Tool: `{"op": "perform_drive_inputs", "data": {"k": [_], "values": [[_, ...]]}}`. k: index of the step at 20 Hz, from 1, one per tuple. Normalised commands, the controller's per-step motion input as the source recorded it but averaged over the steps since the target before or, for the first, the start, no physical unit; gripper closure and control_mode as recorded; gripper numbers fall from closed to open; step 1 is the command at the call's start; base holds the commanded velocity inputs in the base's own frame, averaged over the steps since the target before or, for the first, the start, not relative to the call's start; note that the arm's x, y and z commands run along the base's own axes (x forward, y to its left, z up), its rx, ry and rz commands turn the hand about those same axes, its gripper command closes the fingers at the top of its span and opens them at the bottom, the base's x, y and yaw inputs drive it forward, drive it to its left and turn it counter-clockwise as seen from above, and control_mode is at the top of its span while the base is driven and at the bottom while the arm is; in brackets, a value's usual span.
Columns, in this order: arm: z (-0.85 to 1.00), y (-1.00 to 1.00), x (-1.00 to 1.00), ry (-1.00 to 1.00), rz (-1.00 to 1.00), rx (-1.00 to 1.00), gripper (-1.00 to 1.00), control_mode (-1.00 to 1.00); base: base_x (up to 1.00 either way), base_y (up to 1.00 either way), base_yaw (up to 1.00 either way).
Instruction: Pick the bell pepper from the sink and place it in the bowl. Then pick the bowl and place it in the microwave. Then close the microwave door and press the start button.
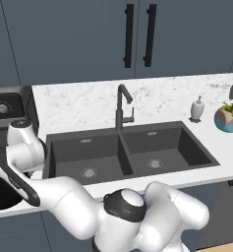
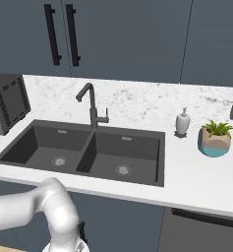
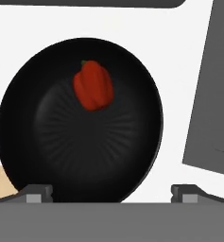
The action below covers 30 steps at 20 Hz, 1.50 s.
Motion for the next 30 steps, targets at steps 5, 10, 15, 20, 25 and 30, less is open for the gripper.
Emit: {"op": "perform_drive_inputs", "data": {"k": [5, 10, 15, 20, 25, 30], "values": [[-0.01, -0.01, 0.01, 0.03, 0.00, 0.00, -1.00, -1.00, 0.00, 0.00, 0.00], [0.00, -0.12, 0.00, 0.01, 0.00, 0.00, -1.00, -1.00, 0.00, 0.00, 0.00], [0.00, -0.24, 0.00, 0.00, 0.00, 0.00, -1.00, -1.00, 0.00, 0.00, 0.00], [-0.01, -0.22, 0.00, 0.00, 0.00, 0.00, -1.00, -1.00, 0.00, 0.00, 0.00], [-0.08, -0.07, 0.00, 0.00, 0.00, 0.00, -1.00, -1.00, 0.00, 0.00, 0.00], [-0.20, -0.06, 0.02, 0.00, 0.00, 0.00, -1.00, -1.00, 0.00, 0.00, 0.00]]}}
